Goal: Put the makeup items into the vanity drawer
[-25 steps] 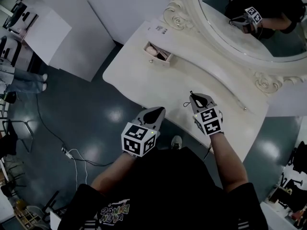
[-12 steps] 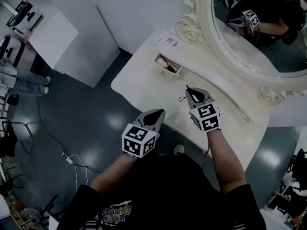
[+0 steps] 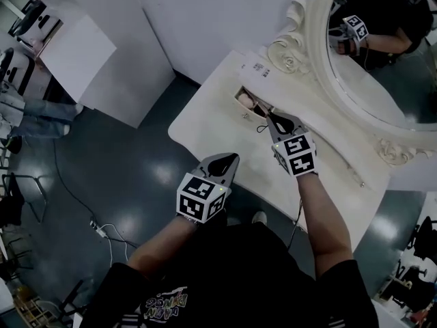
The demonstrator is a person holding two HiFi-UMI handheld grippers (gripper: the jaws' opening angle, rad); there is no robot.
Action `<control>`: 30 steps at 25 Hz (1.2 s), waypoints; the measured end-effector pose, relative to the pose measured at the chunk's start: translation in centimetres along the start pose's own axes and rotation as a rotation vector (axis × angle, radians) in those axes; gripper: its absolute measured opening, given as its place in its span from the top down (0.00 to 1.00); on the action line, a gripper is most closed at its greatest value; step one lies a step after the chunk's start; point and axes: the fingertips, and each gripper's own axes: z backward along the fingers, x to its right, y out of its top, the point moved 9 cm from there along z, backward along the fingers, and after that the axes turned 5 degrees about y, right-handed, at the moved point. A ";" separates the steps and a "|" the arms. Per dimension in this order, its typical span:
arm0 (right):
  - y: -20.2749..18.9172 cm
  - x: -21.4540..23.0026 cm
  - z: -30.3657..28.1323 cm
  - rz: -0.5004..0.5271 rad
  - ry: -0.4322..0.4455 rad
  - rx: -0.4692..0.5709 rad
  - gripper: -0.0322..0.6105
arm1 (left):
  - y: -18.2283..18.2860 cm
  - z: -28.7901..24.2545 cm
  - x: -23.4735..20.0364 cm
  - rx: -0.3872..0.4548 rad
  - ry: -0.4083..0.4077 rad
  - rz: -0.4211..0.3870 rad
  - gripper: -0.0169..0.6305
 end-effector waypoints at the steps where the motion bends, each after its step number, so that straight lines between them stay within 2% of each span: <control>1: 0.4 0.2 -0.7 0.004 0.000 -0.003 0.89 | 0.1 -0.1 -0.5 -0.003 -0.002 0.002 0.97; 9: 2.3 2.2 -5.1 0.051 -0.066 -0.036 0.89 | 1.1 -1.1 -3.8 -0.041 -0.031 -0.012 0.97; 15: 2.7 2.5 -7.5 0.223 -0.112 -0.104 0.89 | 1.5 -1.8 -5.9 -0.055 -0.036 -0.003 0.97; 25: 2.1 1.8 -10.1 0.350 -0.046 -0.140 0.89 | 1.6 -3.1 -7.5 -0.077 -0.035 0.025 0.97; 30: 2.0 1.1 -11.0 0.377 0.026 -0.164 0.89 | 1.4 -3.5 -7.8 -0.084 -0.031 0.037 0.97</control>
